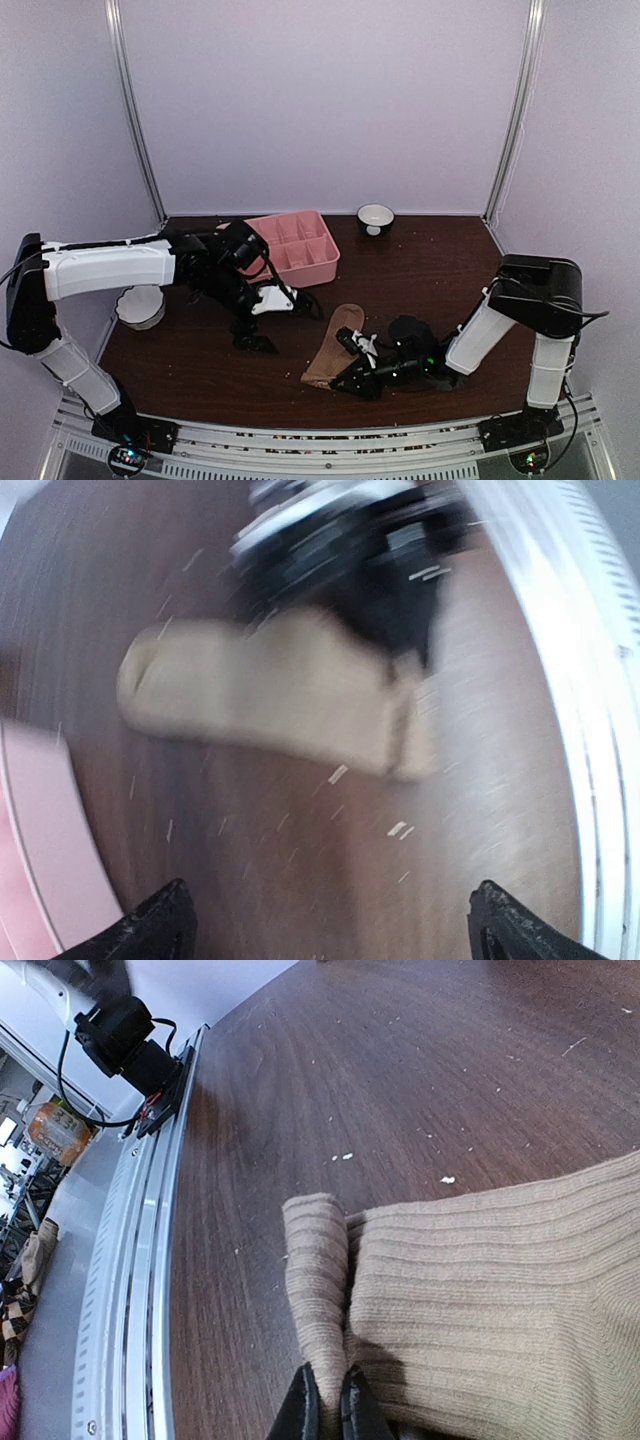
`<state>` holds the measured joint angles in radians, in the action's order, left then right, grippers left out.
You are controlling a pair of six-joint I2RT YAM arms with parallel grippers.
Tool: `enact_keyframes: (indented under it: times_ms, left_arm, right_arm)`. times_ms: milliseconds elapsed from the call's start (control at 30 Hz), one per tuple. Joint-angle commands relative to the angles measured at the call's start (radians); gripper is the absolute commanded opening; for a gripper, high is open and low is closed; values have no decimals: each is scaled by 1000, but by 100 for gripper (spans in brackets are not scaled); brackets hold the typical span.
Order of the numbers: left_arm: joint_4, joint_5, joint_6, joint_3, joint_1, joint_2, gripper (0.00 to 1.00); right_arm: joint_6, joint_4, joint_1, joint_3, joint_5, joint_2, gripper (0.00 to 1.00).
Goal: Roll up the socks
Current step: Roll the sock at the center of the board.
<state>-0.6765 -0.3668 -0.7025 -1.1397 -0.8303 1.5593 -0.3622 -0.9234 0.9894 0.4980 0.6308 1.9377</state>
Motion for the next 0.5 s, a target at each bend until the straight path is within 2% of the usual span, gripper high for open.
enact_keyframes:
  times_ms: [0,233,467]
  left_arm:
    - [12,24,-240,38,-187,63,92]
    - [112,-22,-156,-48,-217,248,80]
    - [147,-44,-105,-71,-211,322,71]
  right_arm:
    - [-44,184,-37,-82,-9,93,0]
    - [-54,172,-41,-87,24,106,0]
    - [-52,159,-43,-106,18,105,0]
